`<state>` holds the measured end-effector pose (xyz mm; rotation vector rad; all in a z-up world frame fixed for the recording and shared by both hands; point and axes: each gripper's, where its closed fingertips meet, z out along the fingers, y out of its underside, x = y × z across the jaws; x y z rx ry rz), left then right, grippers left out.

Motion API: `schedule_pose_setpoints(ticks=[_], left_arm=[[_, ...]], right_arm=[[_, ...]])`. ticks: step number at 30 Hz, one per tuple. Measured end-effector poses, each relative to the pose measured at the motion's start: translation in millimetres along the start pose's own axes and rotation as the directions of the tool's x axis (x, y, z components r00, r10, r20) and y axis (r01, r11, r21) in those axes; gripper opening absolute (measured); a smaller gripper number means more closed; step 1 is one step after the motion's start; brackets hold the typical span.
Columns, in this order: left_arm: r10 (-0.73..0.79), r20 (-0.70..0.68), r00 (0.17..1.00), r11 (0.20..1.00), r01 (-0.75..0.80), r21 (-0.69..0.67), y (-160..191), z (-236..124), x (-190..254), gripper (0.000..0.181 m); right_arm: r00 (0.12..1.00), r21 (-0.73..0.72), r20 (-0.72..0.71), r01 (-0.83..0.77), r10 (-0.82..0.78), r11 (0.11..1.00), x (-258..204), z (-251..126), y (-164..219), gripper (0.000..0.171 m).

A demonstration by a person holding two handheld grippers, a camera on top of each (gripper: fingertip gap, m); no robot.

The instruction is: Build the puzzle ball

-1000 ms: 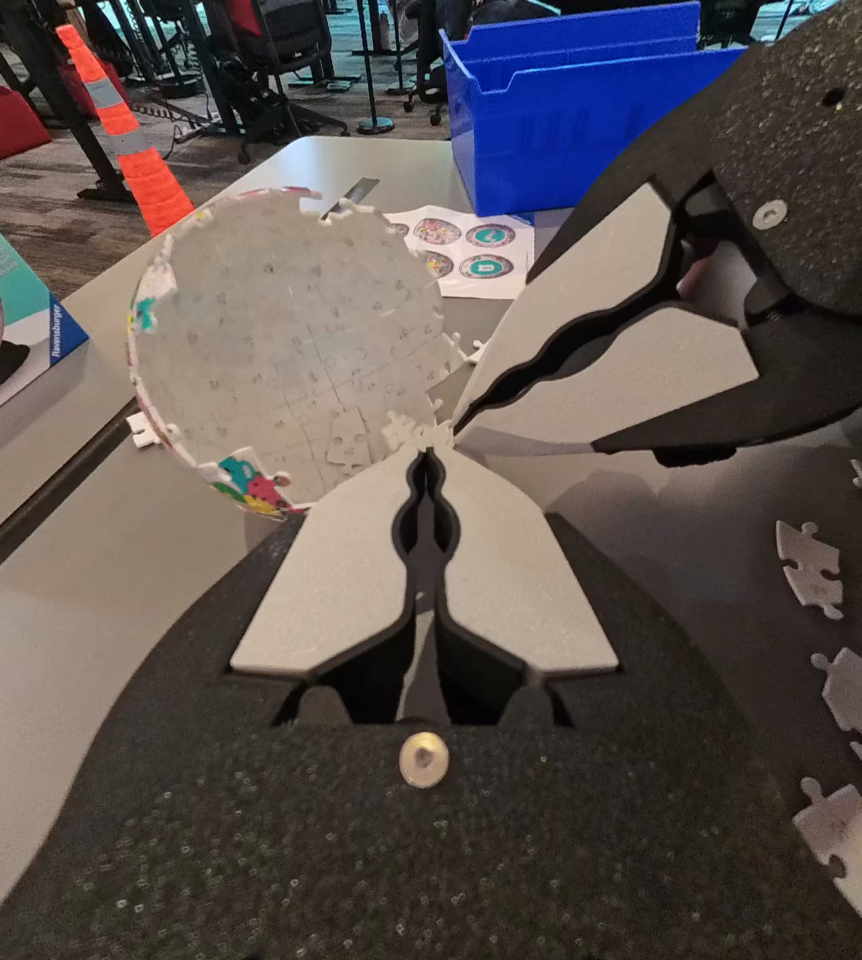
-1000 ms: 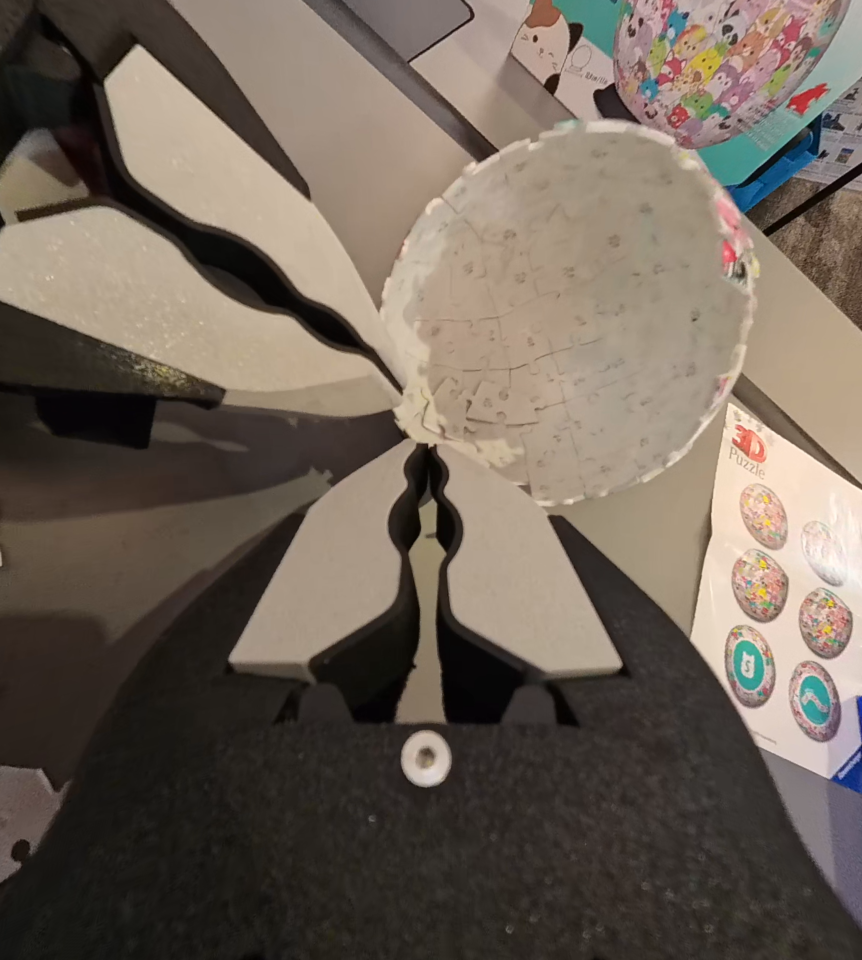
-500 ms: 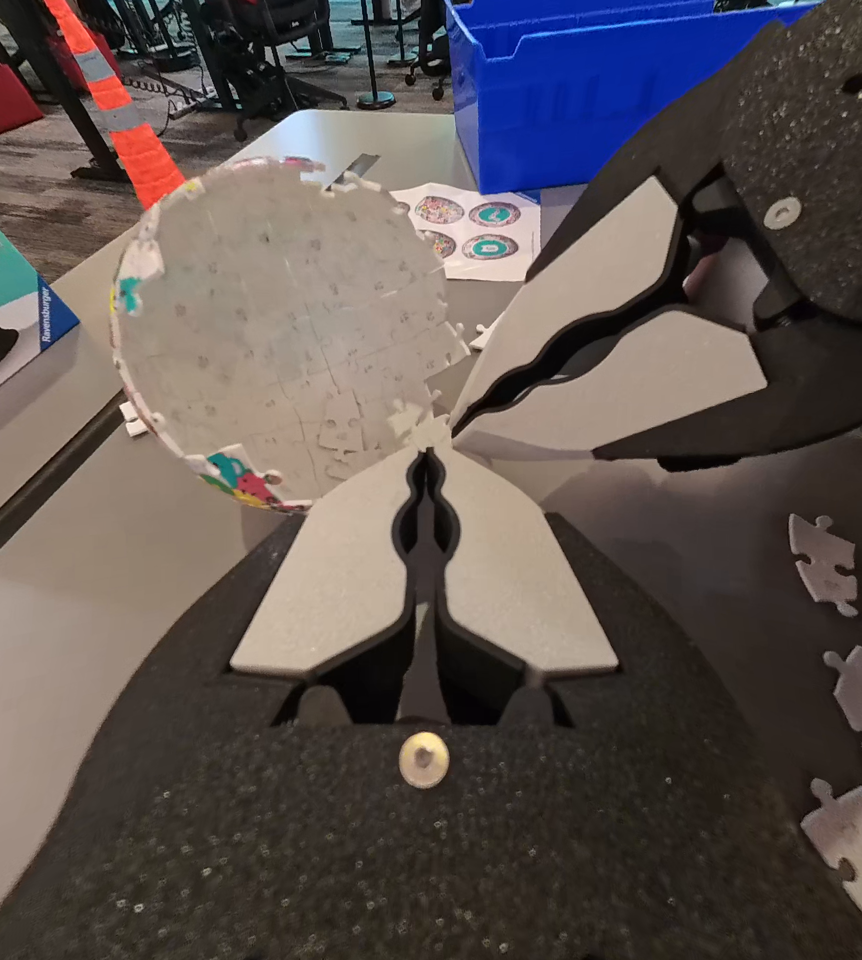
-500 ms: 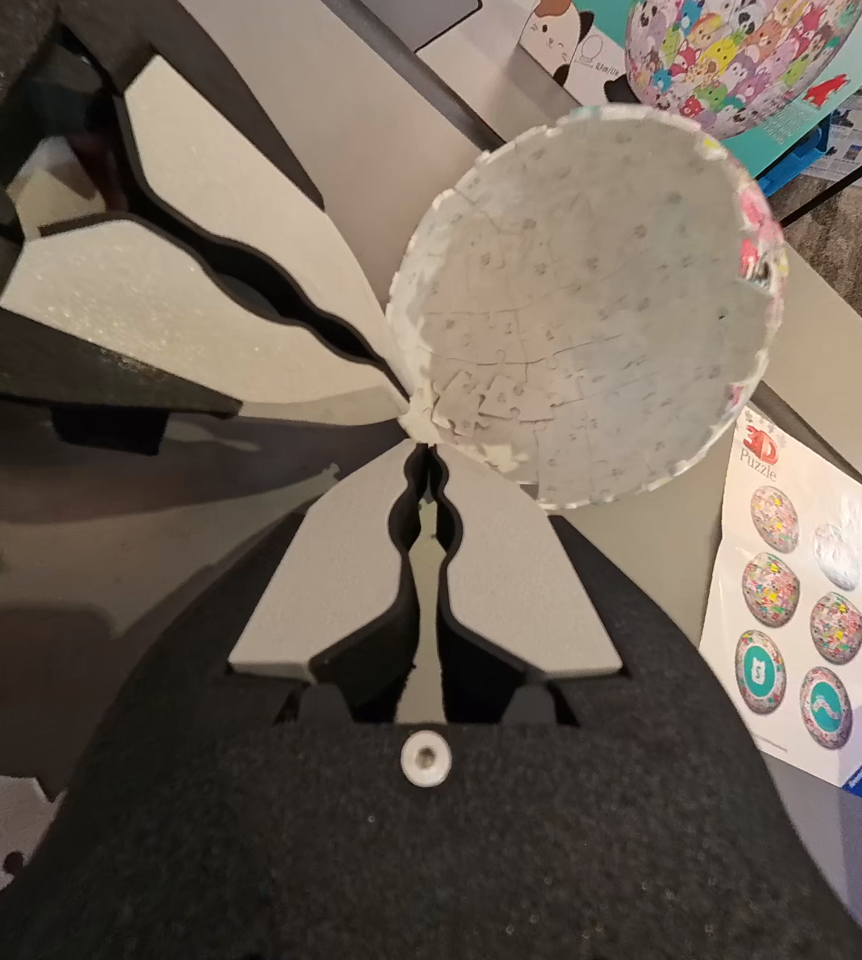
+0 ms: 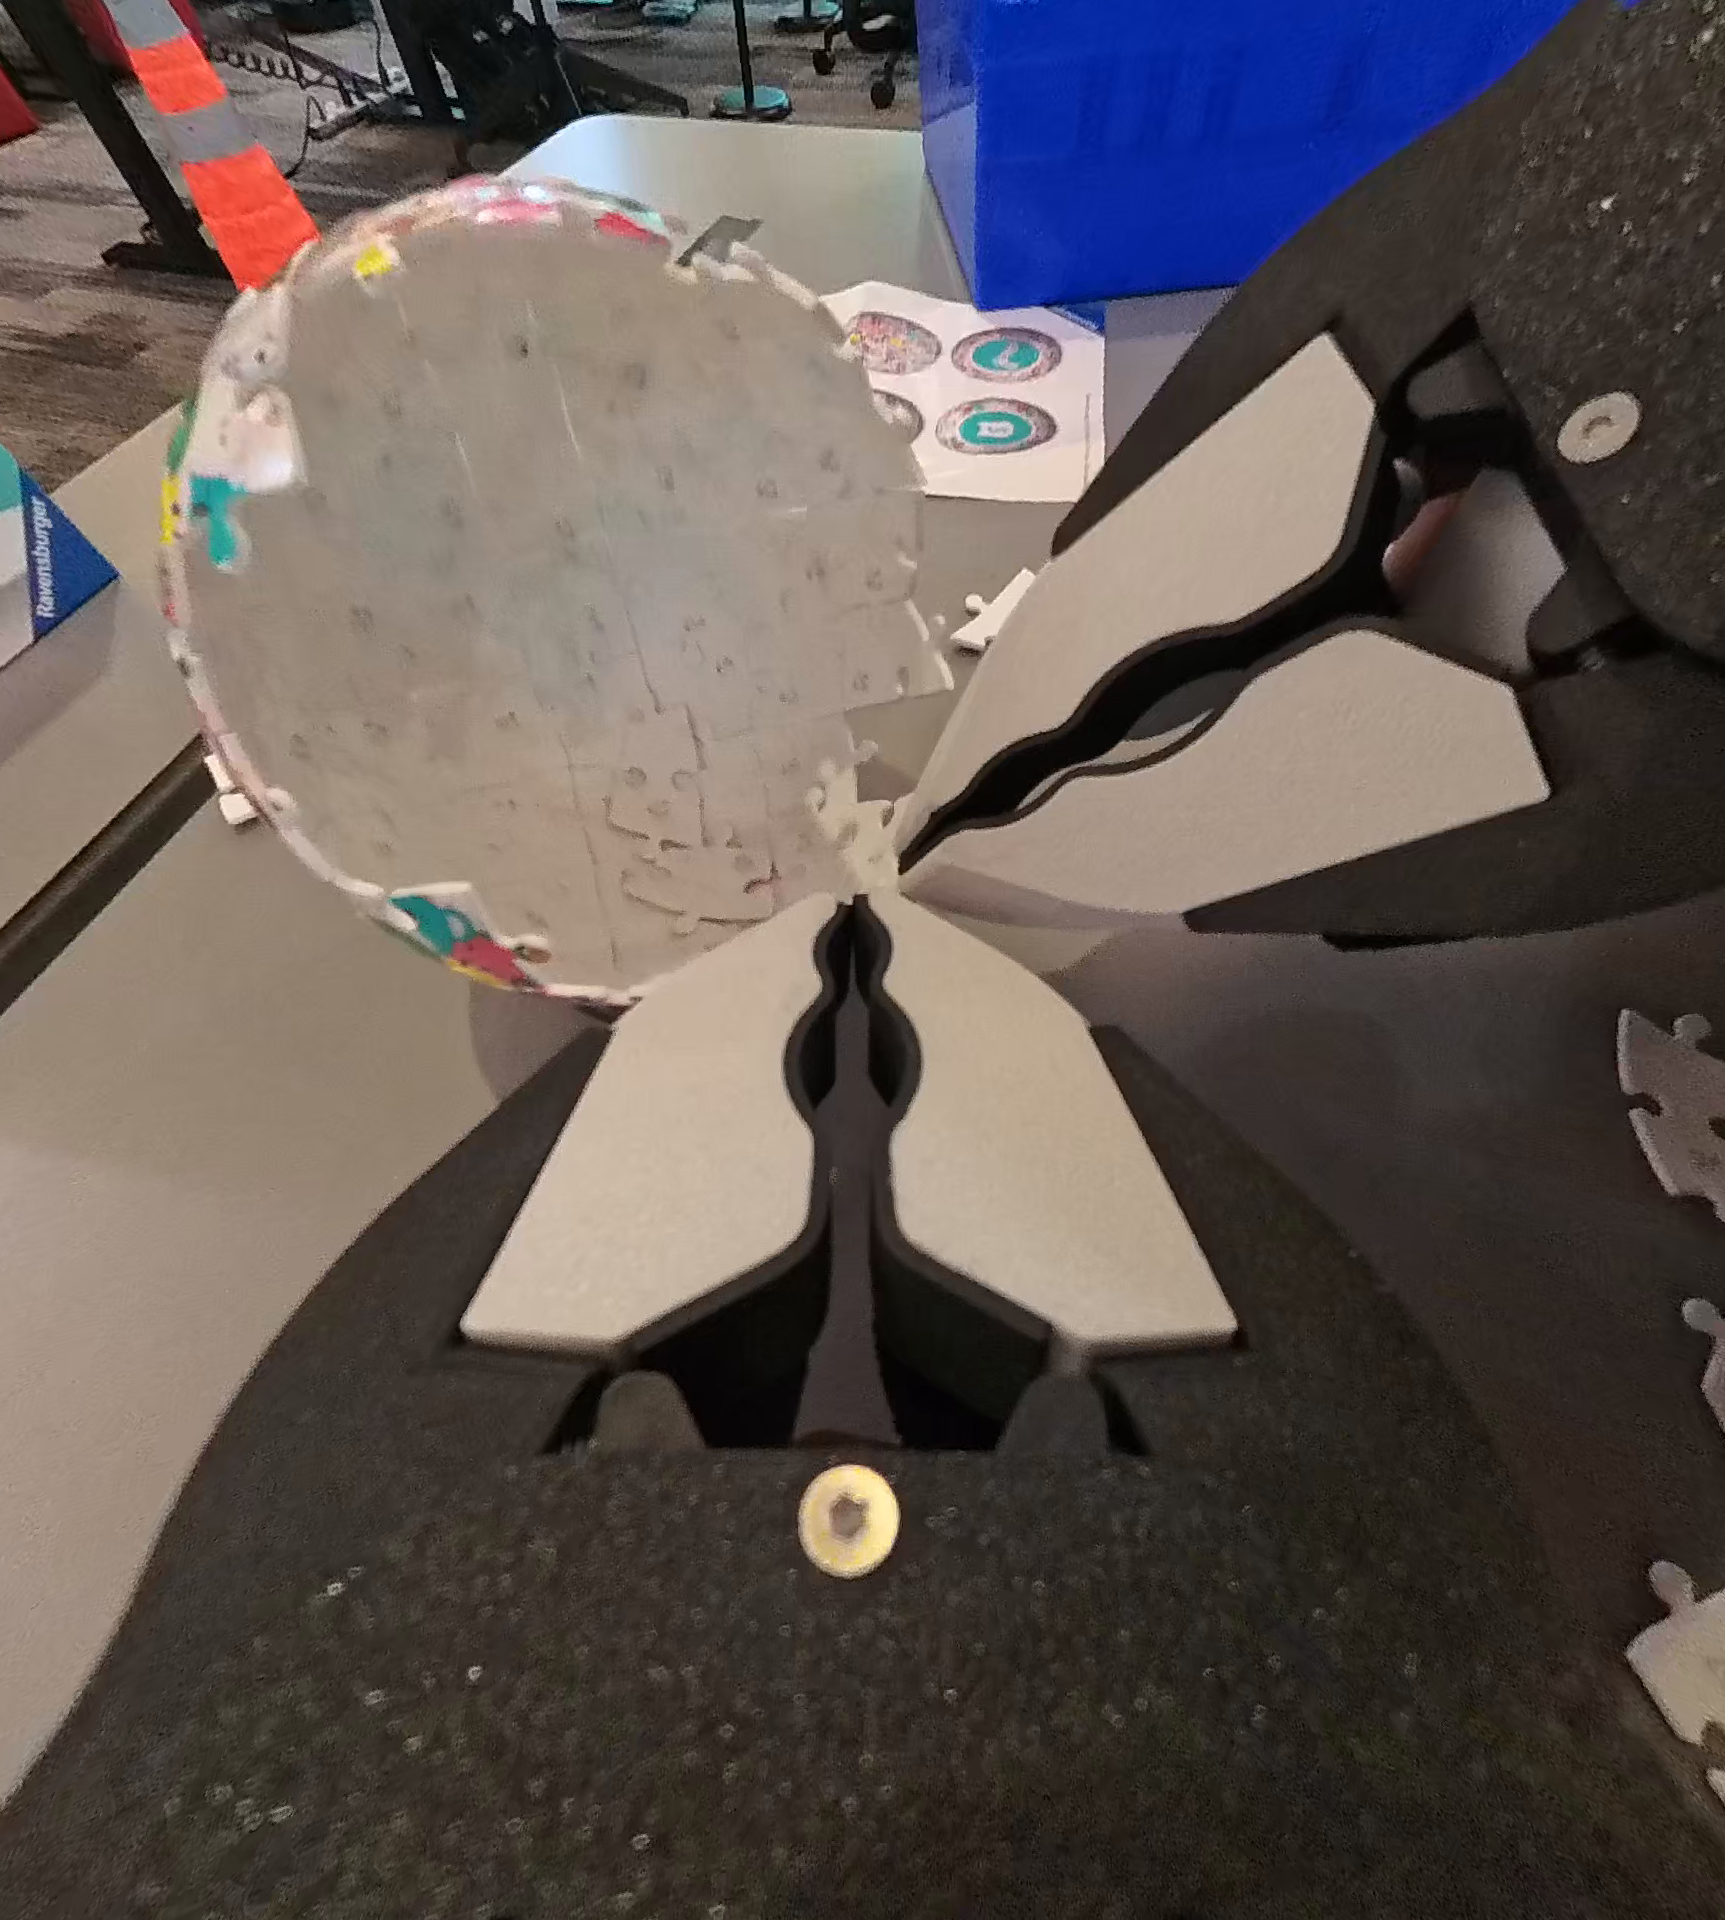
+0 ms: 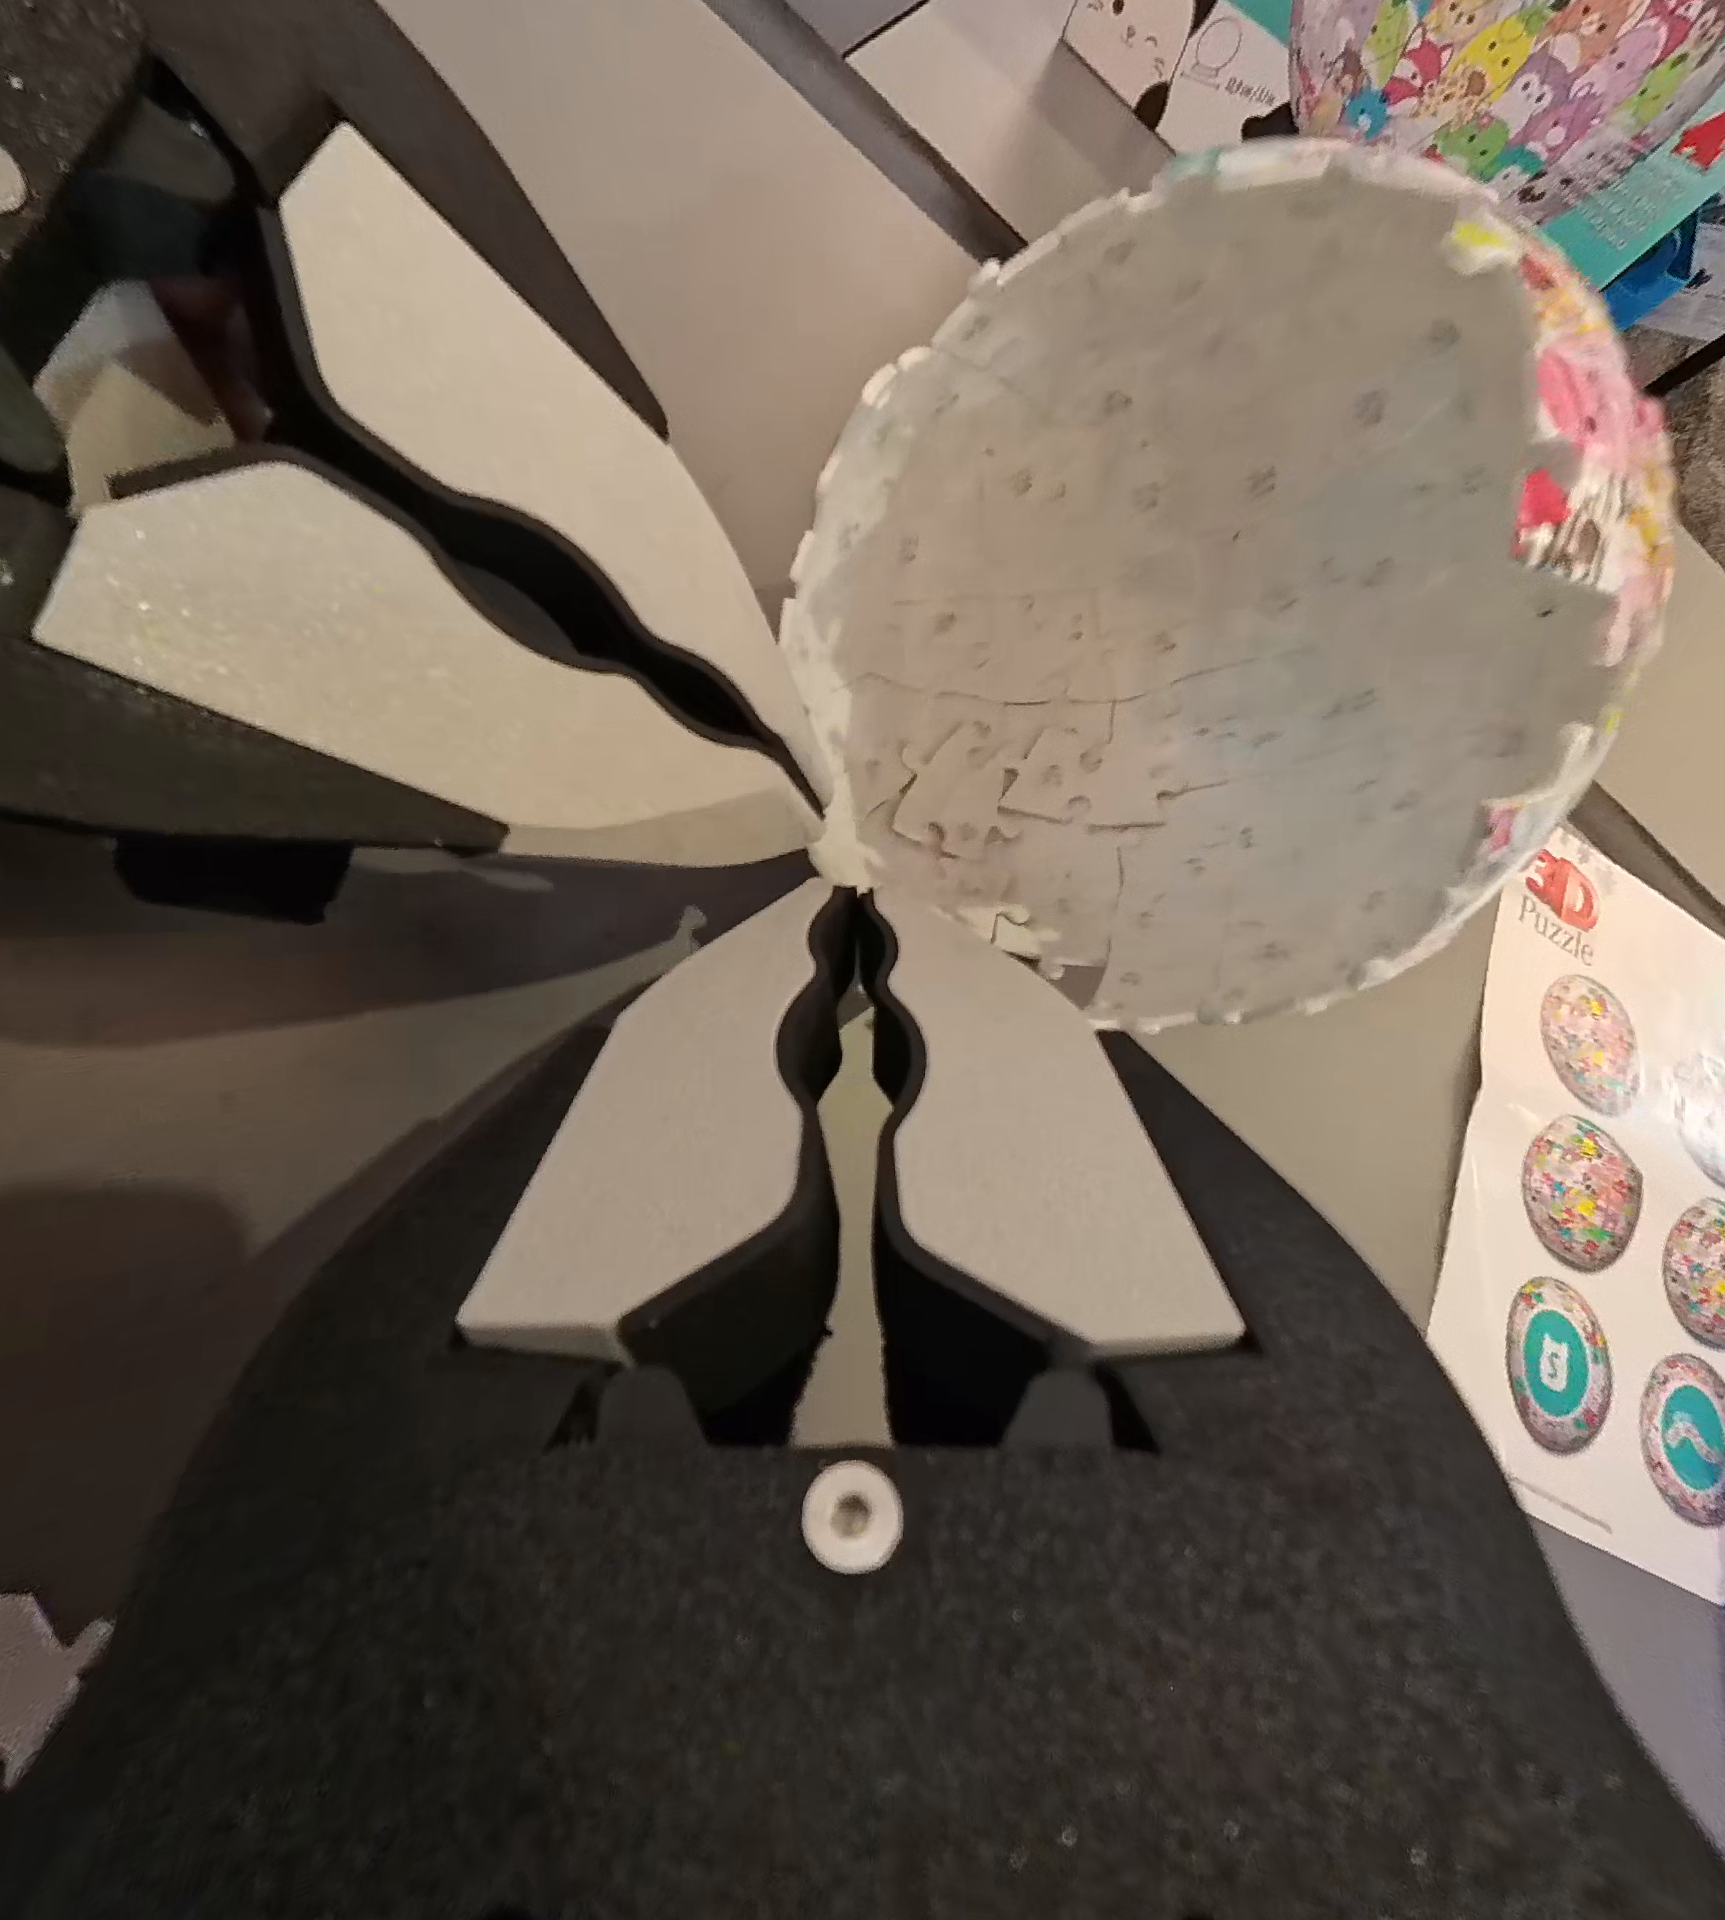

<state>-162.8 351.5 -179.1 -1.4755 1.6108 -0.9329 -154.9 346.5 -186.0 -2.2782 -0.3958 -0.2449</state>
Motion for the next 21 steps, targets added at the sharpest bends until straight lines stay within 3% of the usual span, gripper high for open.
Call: schedule_pose_setpoints(ticks=[21], left_arm=[[-0.037,0.023,0.999,0.999,0.037,0.01,-1.6,-2.9,-7.7,0.0]], right_arm=[[1.0,-0.022,0.003,0.003,-0.003,1.0,0.5,11.6,3.9,0.0]])
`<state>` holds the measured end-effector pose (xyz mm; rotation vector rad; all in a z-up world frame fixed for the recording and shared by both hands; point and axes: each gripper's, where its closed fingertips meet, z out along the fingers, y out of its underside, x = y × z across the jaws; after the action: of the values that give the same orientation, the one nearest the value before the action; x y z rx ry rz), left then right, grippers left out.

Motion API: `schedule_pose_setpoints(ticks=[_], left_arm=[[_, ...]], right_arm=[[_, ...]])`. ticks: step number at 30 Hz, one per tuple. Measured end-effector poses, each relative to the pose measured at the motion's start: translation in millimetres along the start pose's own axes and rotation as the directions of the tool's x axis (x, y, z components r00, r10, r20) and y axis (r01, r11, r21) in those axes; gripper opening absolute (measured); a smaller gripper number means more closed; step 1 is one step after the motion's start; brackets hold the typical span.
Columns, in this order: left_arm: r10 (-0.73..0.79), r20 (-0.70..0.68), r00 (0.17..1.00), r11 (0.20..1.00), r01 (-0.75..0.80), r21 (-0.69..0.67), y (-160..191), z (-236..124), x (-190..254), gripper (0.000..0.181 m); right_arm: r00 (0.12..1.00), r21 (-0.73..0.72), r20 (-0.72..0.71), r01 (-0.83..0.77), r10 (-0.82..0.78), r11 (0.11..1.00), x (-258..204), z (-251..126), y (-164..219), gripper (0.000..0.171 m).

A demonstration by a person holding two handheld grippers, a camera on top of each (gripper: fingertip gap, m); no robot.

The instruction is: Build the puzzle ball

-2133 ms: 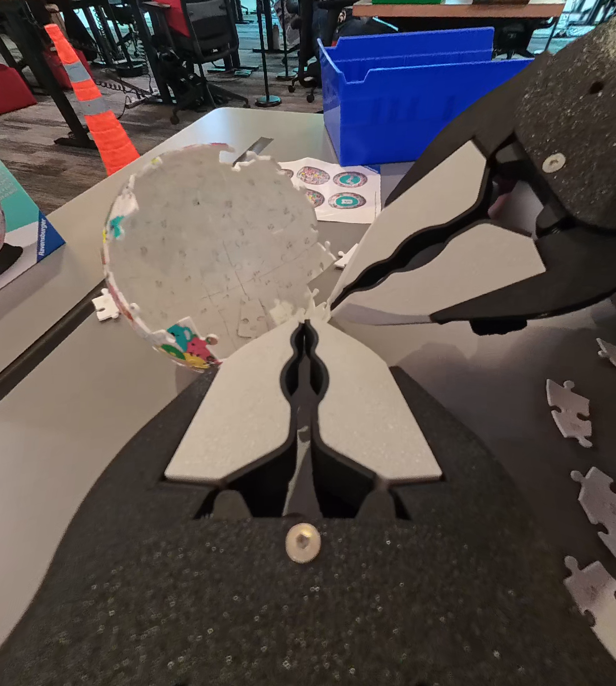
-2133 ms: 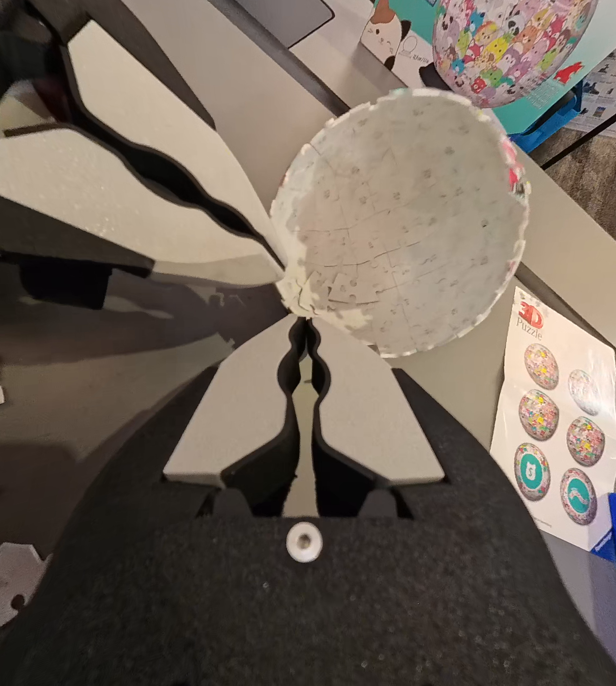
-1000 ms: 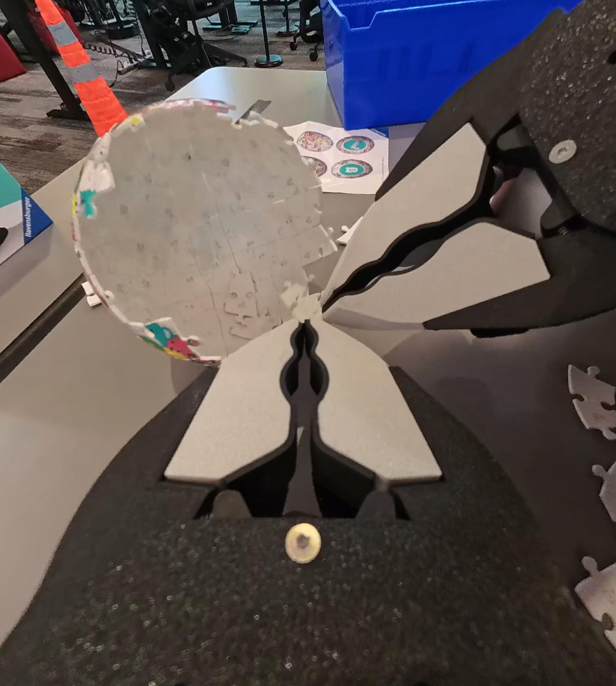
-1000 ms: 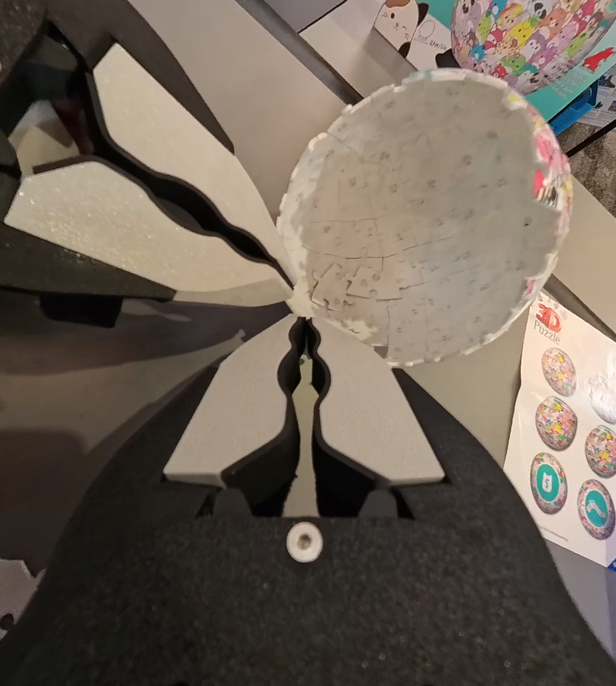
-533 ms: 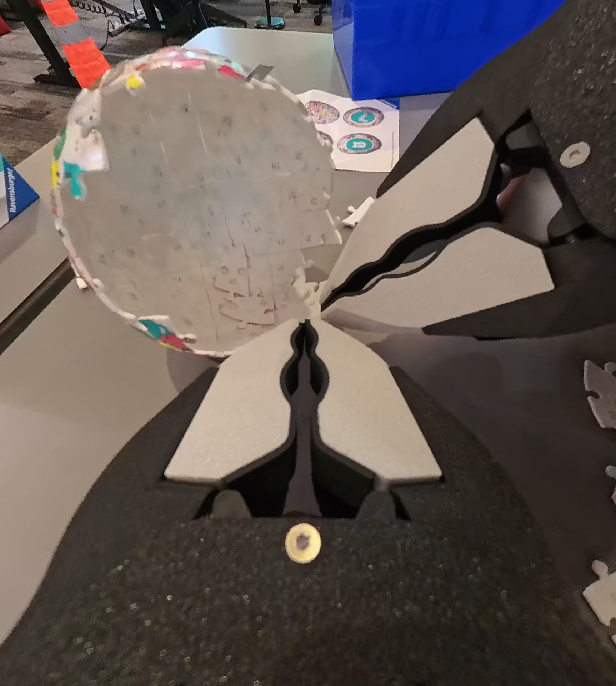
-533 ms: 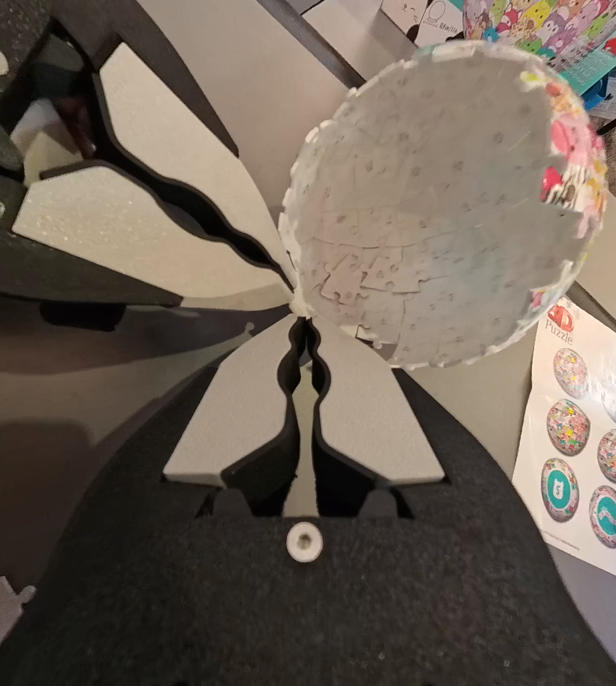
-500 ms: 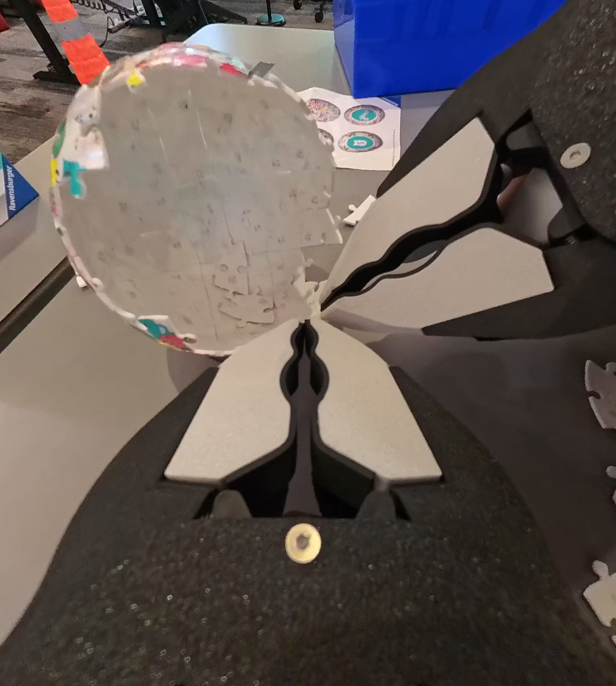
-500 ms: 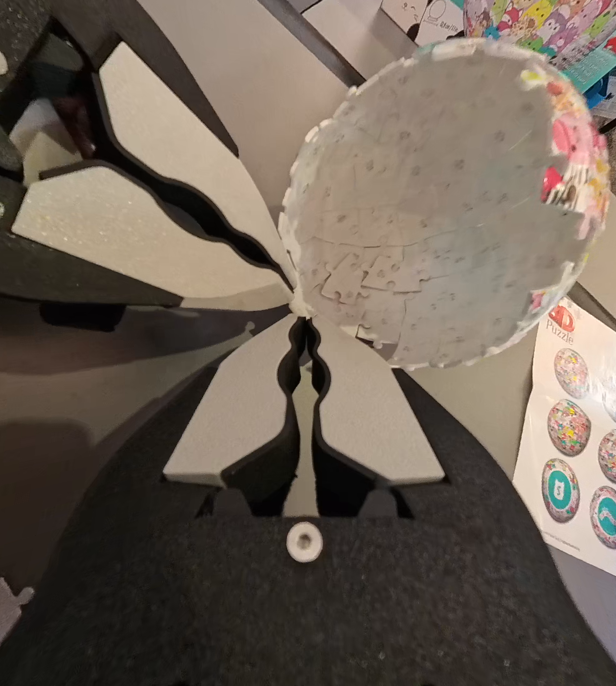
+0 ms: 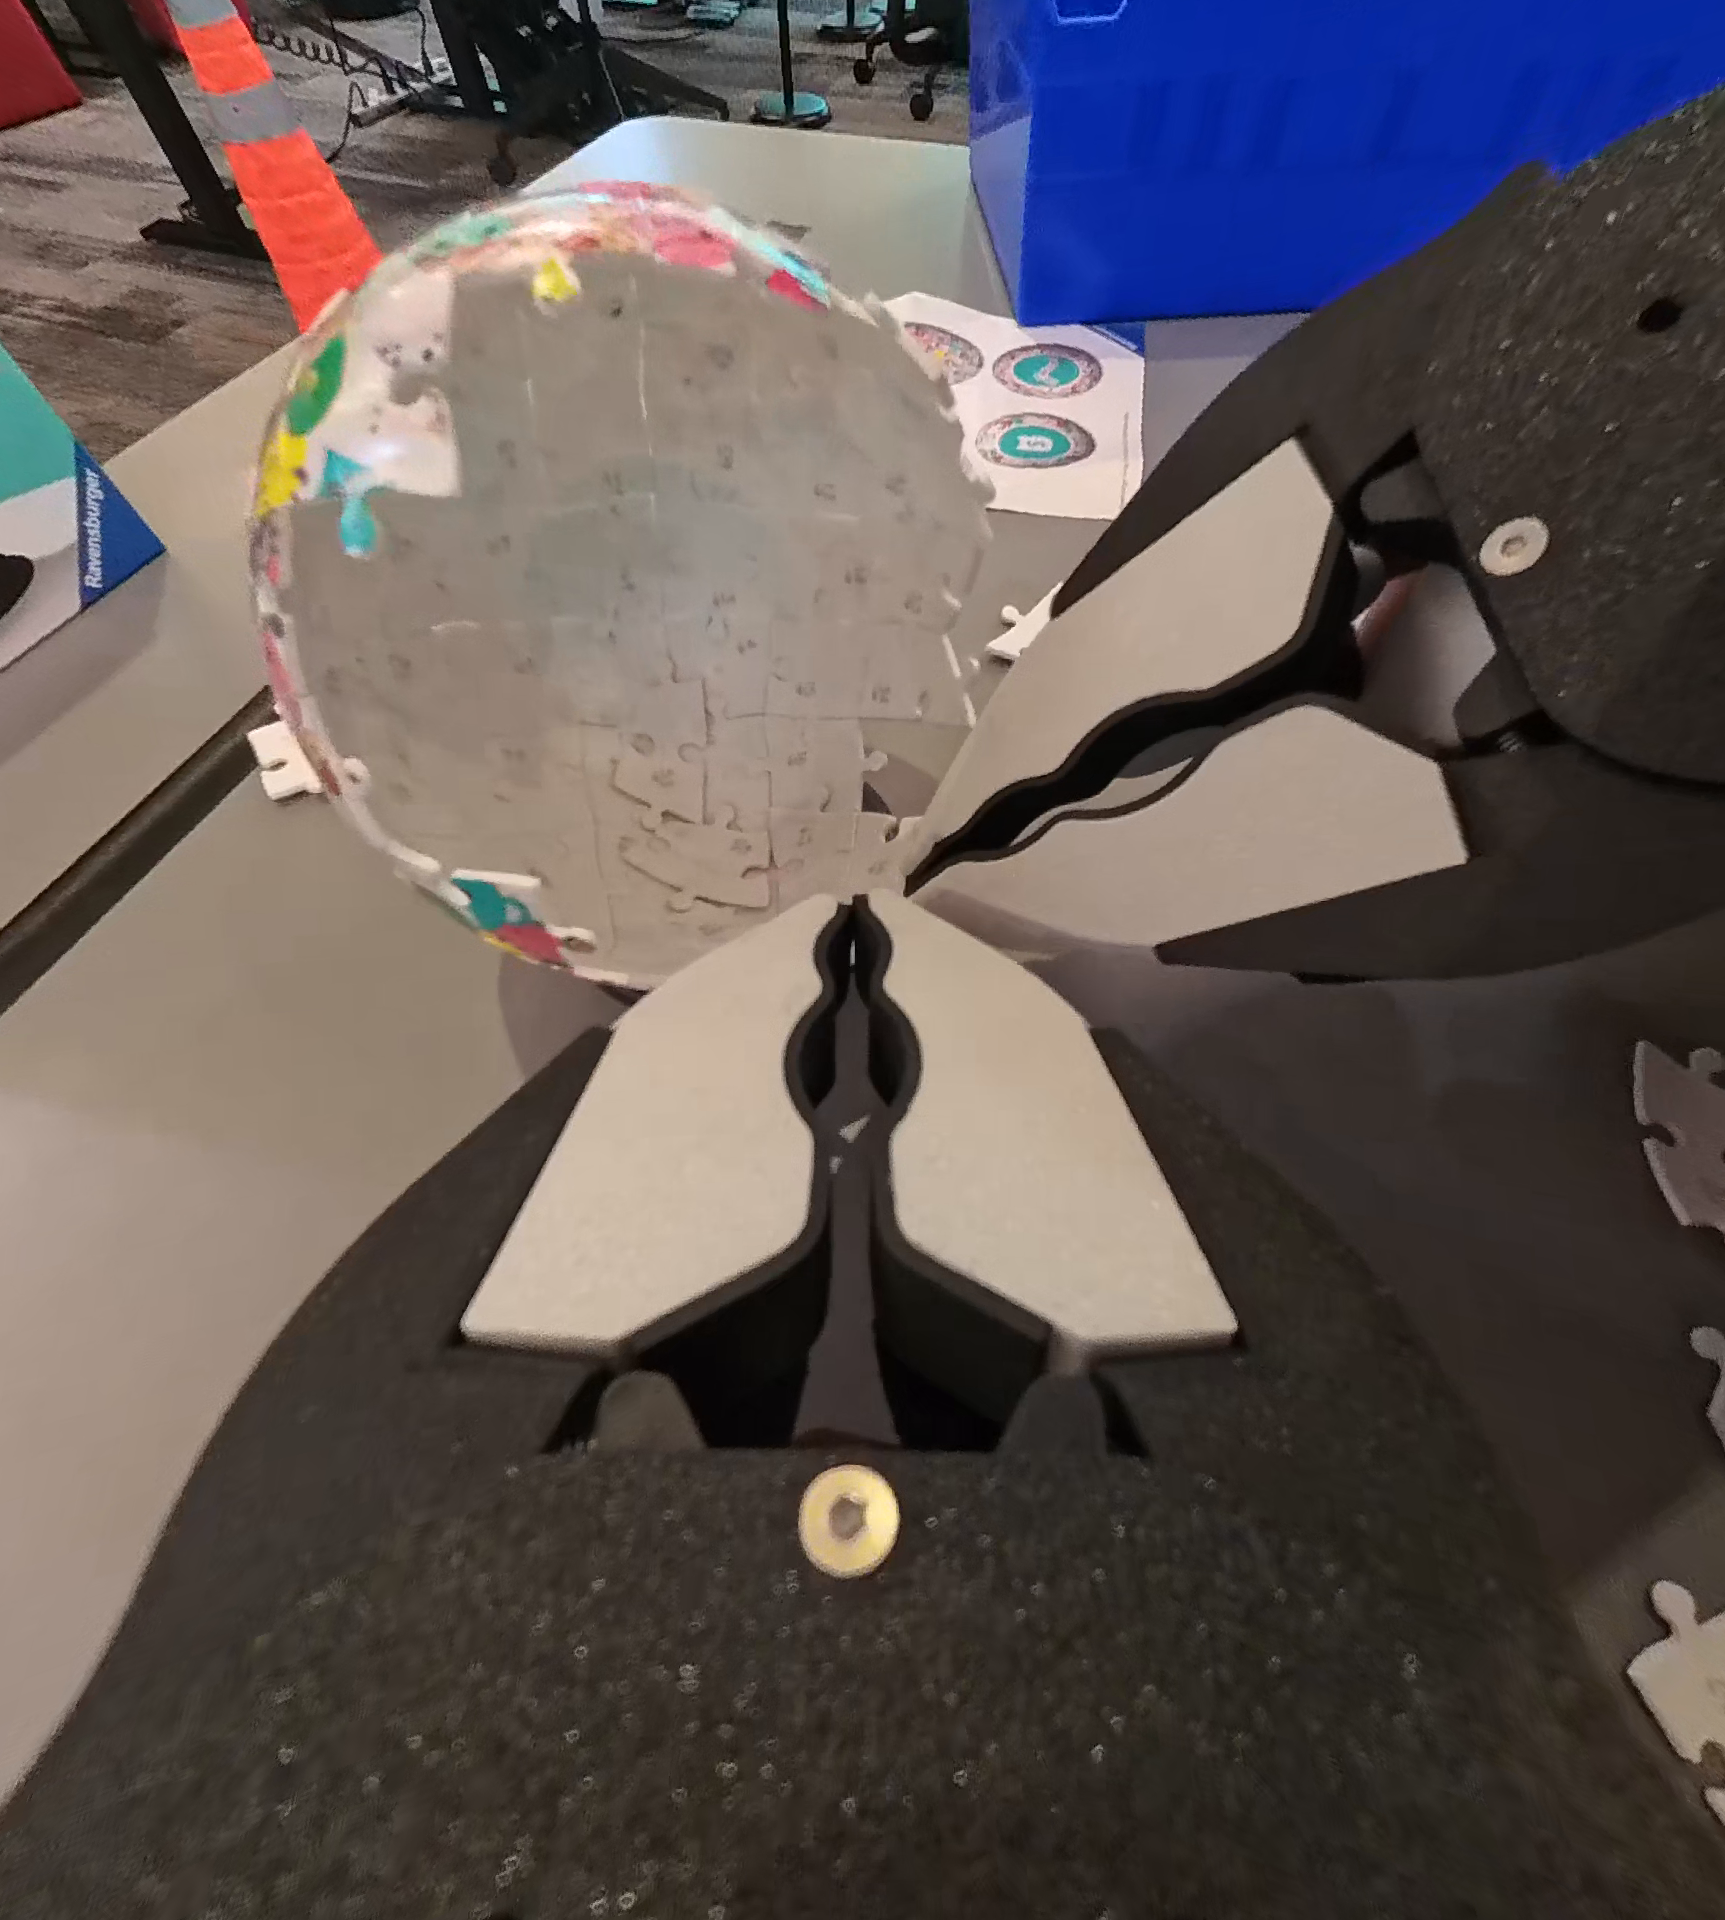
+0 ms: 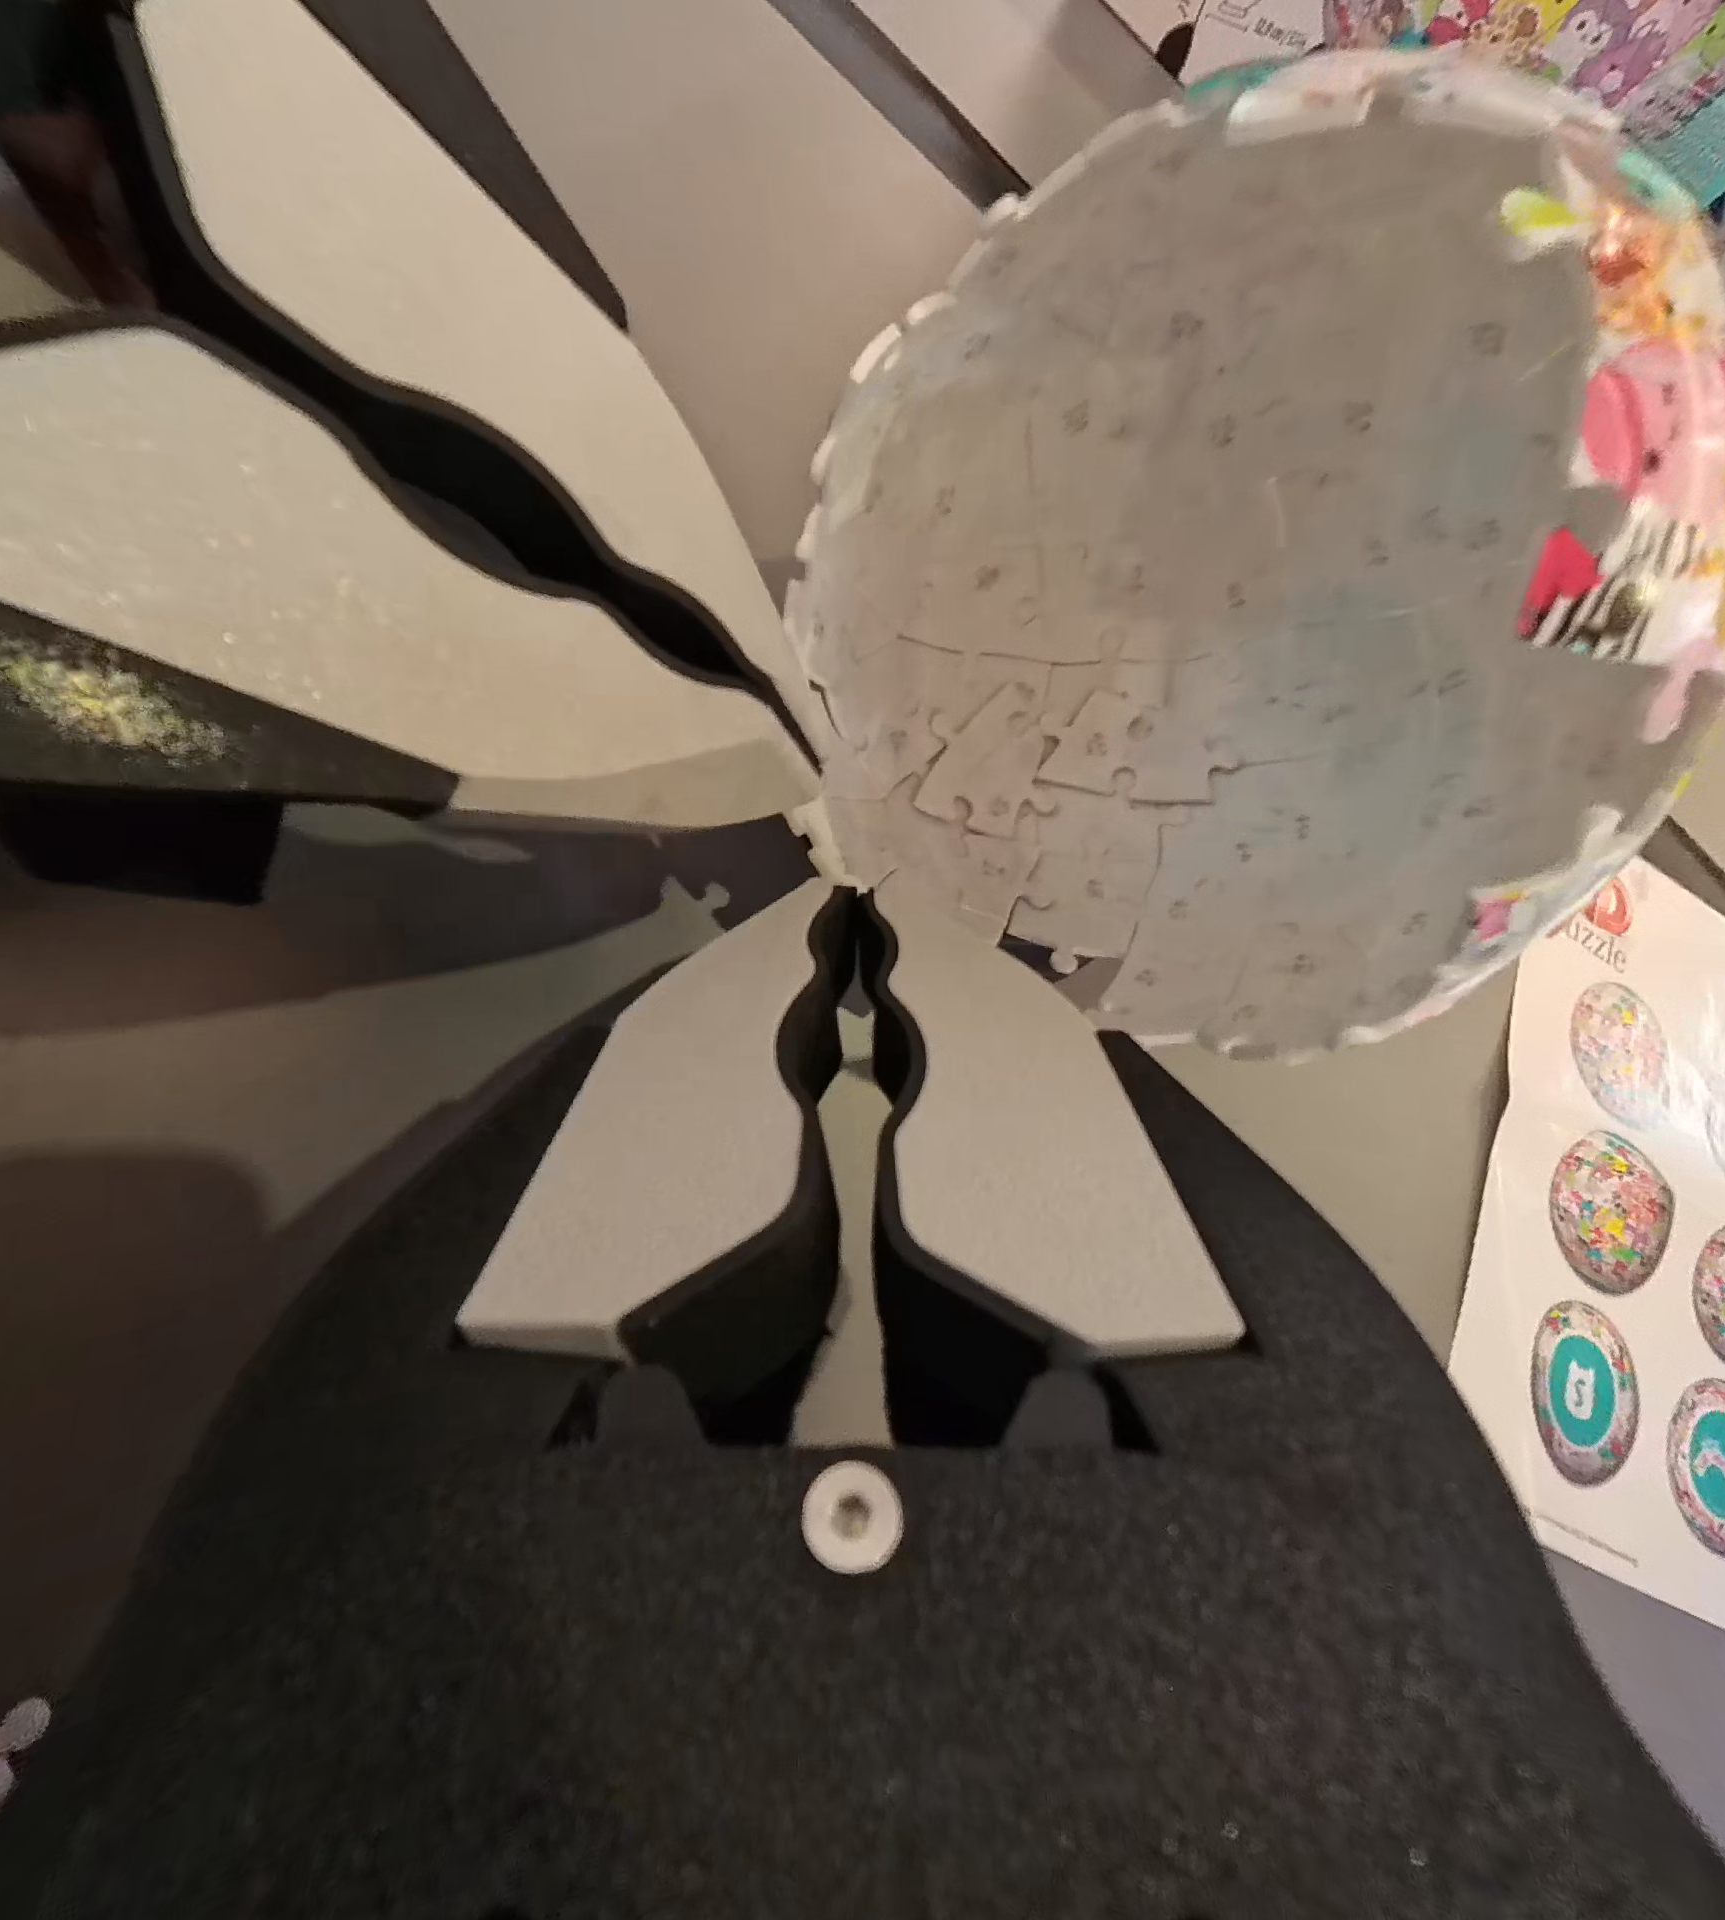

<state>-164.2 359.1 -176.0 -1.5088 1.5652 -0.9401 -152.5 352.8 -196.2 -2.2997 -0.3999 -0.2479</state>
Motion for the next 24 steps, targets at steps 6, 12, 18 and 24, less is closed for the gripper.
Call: schedule_pose_setpoints(ticks=[6,12,18,24], left_arm=[[-0.007,0.002,1.0,1.0,0.007,0.001,-0.2,-0.7,-1.2,0.0],[-0.012,0.004,1.0,1.0,0.012,0.003,-0.1,-1.1,-2.3,0.0],[-0.013,0.005,1.0,1.0,0.013,-0.005,1.2,-0.3,-2.6,0.0],[-0.027,0.03,0.999,1.0,0.028,-0.013,2.7,1.1,-7.3,0.0]], right_arm=[[1.0,-0.001,0.0,0.006,-0.006,1.0,-1.0,4.4,-0.8,0.0],[1.0,-0.006,-0.001,0.008,-0.008,1.0,-0.4,9.2,-0.7,0.0],[1.0,-0.014,-0.007,0.016,-0.016,1.0,1.3,13.7,0.5,0.0],[0.999,-0.013,-0.017,0.029,-0.029,0.999,1.7,14.8,0.9,0.0]])
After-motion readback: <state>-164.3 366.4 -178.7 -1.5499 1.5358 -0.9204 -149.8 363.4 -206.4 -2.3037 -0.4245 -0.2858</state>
